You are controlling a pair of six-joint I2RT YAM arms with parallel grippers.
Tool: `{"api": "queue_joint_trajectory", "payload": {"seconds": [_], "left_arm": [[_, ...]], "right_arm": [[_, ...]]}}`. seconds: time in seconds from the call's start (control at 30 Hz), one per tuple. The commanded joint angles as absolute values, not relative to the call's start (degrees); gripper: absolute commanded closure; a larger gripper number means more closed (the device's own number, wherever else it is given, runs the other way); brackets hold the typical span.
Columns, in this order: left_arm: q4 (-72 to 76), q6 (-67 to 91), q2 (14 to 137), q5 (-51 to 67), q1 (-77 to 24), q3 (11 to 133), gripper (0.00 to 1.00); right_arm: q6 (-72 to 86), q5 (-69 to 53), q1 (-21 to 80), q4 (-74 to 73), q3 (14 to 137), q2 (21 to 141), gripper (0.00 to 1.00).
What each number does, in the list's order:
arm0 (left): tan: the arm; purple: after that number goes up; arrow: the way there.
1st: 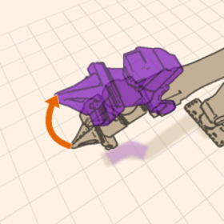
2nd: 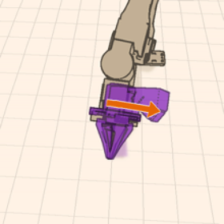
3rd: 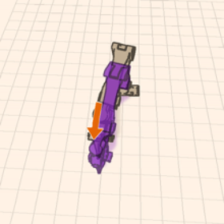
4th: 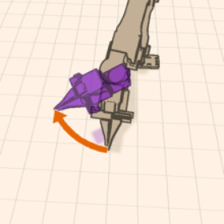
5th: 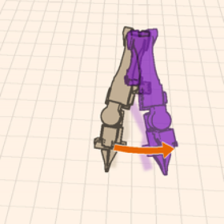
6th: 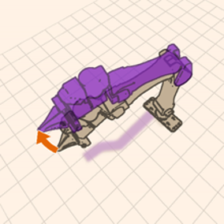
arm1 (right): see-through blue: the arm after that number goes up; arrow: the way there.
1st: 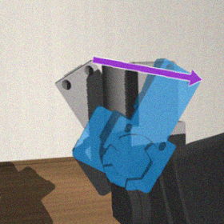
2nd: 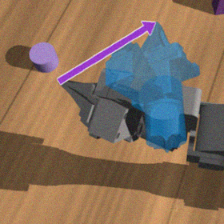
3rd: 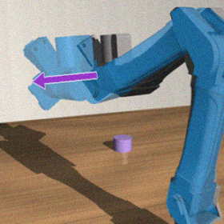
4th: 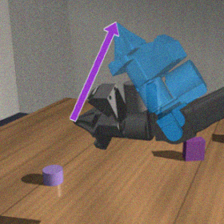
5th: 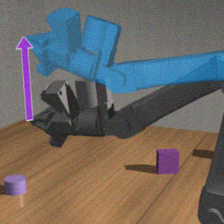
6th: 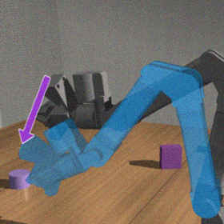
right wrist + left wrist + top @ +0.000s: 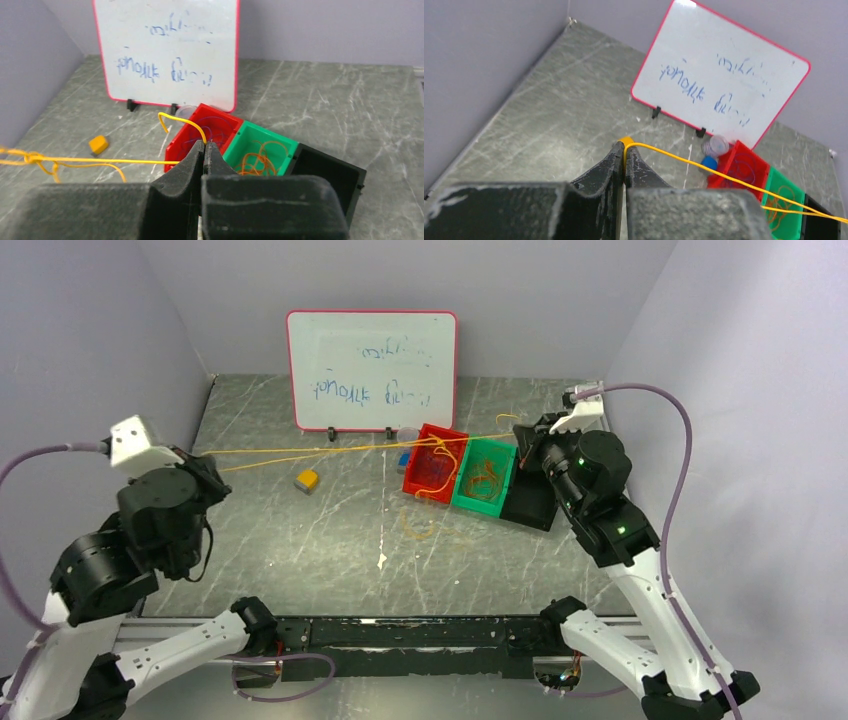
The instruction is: Untangle the cables
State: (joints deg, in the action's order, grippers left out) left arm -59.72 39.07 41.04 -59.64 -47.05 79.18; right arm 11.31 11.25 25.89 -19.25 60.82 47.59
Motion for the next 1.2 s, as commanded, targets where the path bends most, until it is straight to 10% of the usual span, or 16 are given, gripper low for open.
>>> {"api": "queue_joint_trajectory", "payload": {"seconds": [0.0, 0.8, 1.17], "left_arm": [[-62.42, 29.74, 39.43, -71.77, -46.85, 84.39, 0.93], [-18.34, -25.33, 29.48, -90.49, -53.43, 84.39, 0.93], [-1.89, -36.26, 38.24, -87.79, -54.68, 76.16, 0.93]], "right_arm": [[8.35, 11.48, 25.24, -23.92, 63.77, 46.56, 1.00], [10.87, 28.37, 25.14, -33.15, 59.39, 48.74, 1.00], [4.50, 6.25, 25.14, -23.76, 54.94, 46.82, 0.96]]}}
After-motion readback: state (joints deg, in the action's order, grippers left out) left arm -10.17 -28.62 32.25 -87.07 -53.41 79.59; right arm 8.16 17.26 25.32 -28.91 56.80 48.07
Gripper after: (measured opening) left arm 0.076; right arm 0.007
